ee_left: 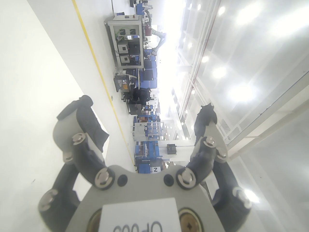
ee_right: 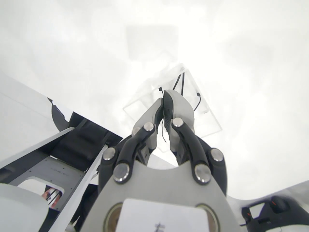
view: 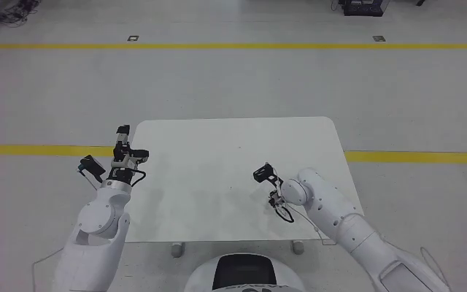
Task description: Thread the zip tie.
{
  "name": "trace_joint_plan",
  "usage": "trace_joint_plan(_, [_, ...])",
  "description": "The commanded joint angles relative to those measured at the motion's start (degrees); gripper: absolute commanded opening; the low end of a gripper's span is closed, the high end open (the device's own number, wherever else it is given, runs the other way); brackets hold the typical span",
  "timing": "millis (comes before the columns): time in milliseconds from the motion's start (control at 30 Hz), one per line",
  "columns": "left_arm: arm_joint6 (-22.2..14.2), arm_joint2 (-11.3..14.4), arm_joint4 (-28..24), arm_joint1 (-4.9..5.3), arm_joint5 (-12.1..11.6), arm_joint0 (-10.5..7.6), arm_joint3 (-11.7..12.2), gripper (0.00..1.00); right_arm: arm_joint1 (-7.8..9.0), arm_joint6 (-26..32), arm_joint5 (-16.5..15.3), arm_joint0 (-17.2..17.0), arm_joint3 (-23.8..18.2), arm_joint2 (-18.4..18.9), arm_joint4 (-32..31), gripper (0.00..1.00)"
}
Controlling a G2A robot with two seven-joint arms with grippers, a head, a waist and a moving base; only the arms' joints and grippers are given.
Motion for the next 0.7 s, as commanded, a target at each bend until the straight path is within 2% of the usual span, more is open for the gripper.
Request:
trace_joint_plan(0, [0.00, 0.00, 0.00, 0.00, 0.00, 0.00, 0.00, 1.00, 0.81, -0.18, -0.54, -1.72, -2.54, 2.25, 0.20, 0.00])
trace_joint_plan(300, [0.00, 0.00, 0.00, 0.00, 0.00, 0.00, 0.00, 1.00, 3.67, -4.81, -3.43, -9.59, -10.95, 12.40, 4.46, 0.00])
trace_joint_plan(533, [0.00, 0.00, 0.00, 0.00, 0.00, 0.00, 0.00, 1.00, 5.55, -9.50, -9.64, -16.31, -14.85, 21.42, 13.27, 0.00])
trace_joint_plan(667, [0.00, 0.00, 0.00, 0.00, 0.00, 0.00, 0.00, 1.00, 5.61, -9.55, -10.04, -16.51, -14.81, 21.77, 13.96, 0.00])
